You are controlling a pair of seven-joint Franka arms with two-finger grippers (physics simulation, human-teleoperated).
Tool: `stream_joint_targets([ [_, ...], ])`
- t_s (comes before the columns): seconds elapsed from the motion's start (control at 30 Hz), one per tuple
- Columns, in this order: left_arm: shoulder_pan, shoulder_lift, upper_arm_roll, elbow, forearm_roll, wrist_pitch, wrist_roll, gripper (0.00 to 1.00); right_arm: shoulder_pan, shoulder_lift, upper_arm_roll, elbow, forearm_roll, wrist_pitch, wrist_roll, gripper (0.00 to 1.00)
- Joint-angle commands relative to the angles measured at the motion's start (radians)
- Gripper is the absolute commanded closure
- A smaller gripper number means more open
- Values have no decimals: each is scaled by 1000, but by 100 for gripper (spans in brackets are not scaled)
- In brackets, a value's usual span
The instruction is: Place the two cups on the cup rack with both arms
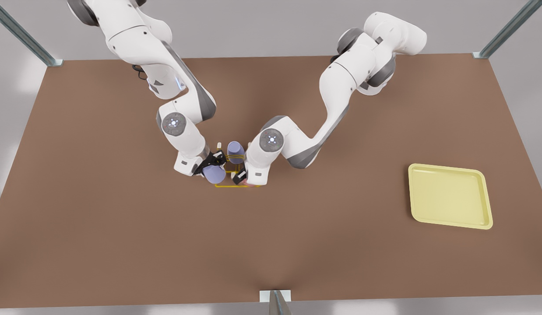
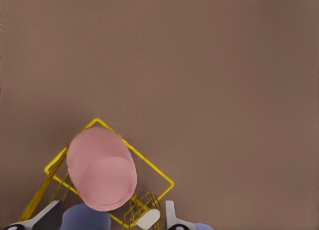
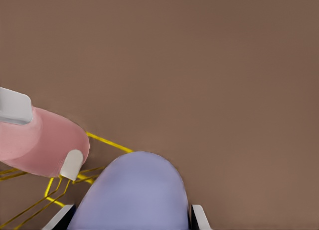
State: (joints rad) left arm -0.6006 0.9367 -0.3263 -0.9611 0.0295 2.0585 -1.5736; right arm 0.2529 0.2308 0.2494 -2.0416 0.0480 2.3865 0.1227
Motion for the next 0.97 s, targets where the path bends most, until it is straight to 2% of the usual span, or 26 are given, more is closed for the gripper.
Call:
stream_joint_targets([
  [0.0, 47, -32, -5, 1, 46, -112, -221, 0, 2, 4, 1, 1, -5, -10, 5, 17],
  [0.07, 255, -206, -5, 4, 53, -490, 183, 0, 5, 16, 1, 6, -5, -10, 5, 17],
  [0.1, 392, -283, -4, 4, 55, -626, 499, 0, 5, 19, 1, 8, -5, -10, 5, 17],
  [0.13, 481, -303, -4, 4, 108, -721, 772, 0, 6, 22, 1, 9, -5, -10, 5, 17],
  [0.17, 536, -306, -4, 5, 161, -781, 998, 0, 6, 24, 1, 12, -5, -10, 5, 0],
  [0.2, 561, -410, 70, -36, 153, -816, 1237, 0, 6, 24, 1, 14, -5, -10, 5, 0],
  [0.23, 438, -633, 320, -338, 83, -704, 1497, 0, 6, 24, 1, 15, -5, -10, 5, 0],
  [0.27, 441, -653, 331, -373, 29, -709, 1502, 0, 6, 24, 1, 17, -5, -10, 5, 0],
  [0.4, 504, -645, 332, -340, -17, -788, 1511, 0, -4, 16, -2, 70, -2, -50, 15, 0],
  [0.43, 501, -644, 329, -340, -16, -790, 1511, 0, -52, 12, -42, 127, -16, -122, 14, 0],
  [0.5, 499, -639, 328, -340, -14, -790, 1511, 0, -155, 33, -160, 242, -180, -337, 2, 0],
  [0.53, 501, -639, 326, -340, -16, -790, 1523, 0, -244, 32, -174, 319, -168, -377, -144, 0],
  [0.6, 498, -638, 326, -340, -16, -790, 1555, 0, -325, 12, -191, 448, -148, -601, -244, 0],
  [0.73, 490, -636, 325, -341, -16, -793, 1554, 0, -350, -172, -200, 449, -114, -757, -259, 0],
  [0.93, 492, -630, 325, -343, -17, -793, 1552, 0, -348, -225, -200, 449, -102, -853, -224, 0],
])
